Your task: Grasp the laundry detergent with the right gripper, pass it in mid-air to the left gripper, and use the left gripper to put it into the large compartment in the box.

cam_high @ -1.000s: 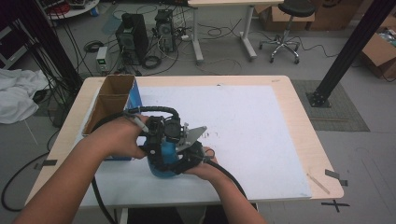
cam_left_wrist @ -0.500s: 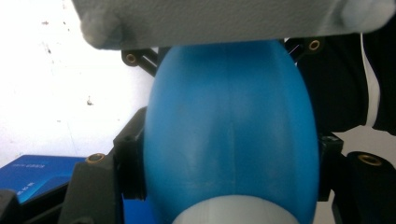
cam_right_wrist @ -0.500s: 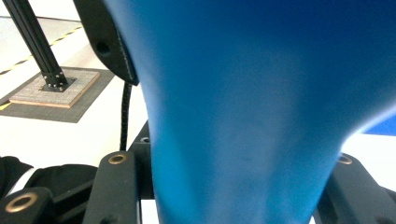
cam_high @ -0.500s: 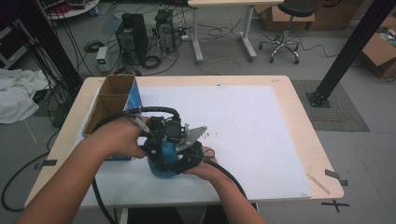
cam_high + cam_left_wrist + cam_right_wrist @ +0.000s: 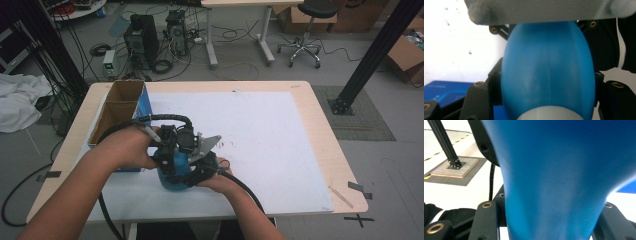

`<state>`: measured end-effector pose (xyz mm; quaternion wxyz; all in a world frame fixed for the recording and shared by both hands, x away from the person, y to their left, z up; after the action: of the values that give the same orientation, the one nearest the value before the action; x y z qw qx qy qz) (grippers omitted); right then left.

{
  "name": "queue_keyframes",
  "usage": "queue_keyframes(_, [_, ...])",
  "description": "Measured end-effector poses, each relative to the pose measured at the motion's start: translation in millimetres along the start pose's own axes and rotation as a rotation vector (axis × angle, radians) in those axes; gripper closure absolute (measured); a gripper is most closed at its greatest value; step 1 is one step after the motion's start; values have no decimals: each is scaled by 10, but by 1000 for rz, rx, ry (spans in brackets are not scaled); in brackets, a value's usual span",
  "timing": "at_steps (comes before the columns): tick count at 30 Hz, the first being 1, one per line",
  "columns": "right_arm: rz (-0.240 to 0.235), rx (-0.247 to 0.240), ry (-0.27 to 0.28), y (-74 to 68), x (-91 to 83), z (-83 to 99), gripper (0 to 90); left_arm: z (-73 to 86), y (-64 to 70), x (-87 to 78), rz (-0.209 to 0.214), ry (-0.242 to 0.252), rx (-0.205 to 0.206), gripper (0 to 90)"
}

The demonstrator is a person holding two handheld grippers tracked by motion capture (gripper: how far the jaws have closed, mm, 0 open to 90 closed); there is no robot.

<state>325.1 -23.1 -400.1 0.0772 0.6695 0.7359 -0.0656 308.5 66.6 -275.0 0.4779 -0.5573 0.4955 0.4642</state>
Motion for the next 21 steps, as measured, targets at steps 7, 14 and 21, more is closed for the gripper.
queue_keyframes(7, [-7,-25,-2,-3,4,2,452,-20,17,11,0,-21,-5,392])
queue_keyframes(14, [4,-6,-27,-30,-22,10,431,-52,-4,28,6,-27,18,393])
queue_keyframes(21, [26,-1,-20,-6,-112,12,295,-64,-46,14,3,-48,13,393])
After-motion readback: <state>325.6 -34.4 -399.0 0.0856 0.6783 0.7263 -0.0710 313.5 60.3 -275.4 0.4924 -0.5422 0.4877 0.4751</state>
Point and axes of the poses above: each handheld gripper's, and its own axes: x roughly forward along the jaws, z roughly out of its underside, y roughly to its right, the point moved 1 cm from there along x, roughly forward along the jaws, and after that the axes turned 11 degrees about y, right-handed, at the moved point
